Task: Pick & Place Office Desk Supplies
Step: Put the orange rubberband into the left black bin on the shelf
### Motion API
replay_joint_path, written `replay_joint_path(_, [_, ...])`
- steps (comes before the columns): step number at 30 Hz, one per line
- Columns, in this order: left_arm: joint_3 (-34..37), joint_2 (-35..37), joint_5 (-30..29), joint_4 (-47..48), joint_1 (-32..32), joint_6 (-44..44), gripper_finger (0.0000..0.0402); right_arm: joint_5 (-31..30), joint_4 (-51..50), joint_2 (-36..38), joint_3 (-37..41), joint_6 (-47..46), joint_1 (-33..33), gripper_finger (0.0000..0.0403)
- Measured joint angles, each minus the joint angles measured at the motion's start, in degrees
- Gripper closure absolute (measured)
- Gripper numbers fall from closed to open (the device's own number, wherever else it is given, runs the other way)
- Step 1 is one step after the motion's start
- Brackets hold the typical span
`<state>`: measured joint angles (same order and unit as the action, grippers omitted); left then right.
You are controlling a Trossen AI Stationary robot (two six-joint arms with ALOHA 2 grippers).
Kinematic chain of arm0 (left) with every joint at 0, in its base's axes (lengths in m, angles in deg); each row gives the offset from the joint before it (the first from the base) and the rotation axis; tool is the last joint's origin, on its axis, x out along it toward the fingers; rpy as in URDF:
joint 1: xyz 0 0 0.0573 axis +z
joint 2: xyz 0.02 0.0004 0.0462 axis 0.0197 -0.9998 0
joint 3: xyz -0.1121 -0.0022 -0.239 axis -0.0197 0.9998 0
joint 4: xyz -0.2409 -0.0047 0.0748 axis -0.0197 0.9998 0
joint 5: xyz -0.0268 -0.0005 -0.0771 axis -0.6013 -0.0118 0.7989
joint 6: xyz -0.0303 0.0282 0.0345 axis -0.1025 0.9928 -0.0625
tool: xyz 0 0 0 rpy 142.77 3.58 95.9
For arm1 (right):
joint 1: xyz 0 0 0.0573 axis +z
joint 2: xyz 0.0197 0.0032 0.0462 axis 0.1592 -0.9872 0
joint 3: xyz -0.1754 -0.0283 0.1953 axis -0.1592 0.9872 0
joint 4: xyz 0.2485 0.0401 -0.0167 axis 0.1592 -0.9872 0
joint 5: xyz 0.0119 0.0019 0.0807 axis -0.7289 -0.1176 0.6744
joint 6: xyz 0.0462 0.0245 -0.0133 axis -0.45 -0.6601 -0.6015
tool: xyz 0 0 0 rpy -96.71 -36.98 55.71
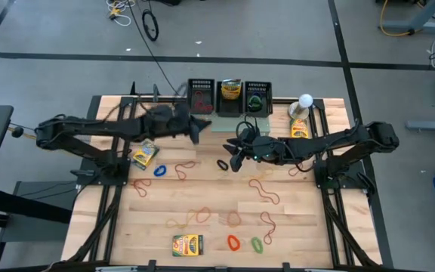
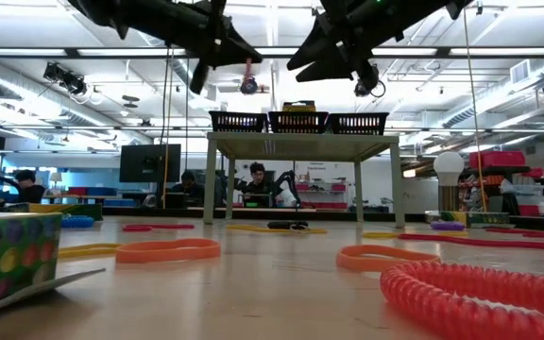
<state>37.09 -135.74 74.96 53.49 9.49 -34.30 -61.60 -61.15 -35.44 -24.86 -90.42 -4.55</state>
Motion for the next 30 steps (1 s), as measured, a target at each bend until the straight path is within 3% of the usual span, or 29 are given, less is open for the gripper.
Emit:
replay_joint_path(5, [-5.2,1.0,0.0,9.4,8.8,1.5,0.0398,0.0,0.0,0.0,0.0,0.8,-0.3,0.0273])
replay_joint_path(14, [-14.2,-8.3,9.4,17.5,22.3,8.2,0.0397,0.1,-0.1,0.0,0.0,2.9,-0.4,0.0384])
replay_joint_path(18, [-17.4,-12.8,13.6,18.8,24.5,9.2,0.0384,0.2,-0.3,0.0,0.0,3.1,-0.4,0.0394])
replay_joint_path(22, [-19.2,-15.7,13.7,23.0,24.7,11.5,0.0354,0.2,-0.3,0.0,0.0,3.1,-0.4,0.0382])
replay_joint_path(30, [-20.0,-15.6,14.1,25.2,24.2,15.8,0.0283,0.1,-0.3,0.0,0.0,2.9,-0.4,0.0392])
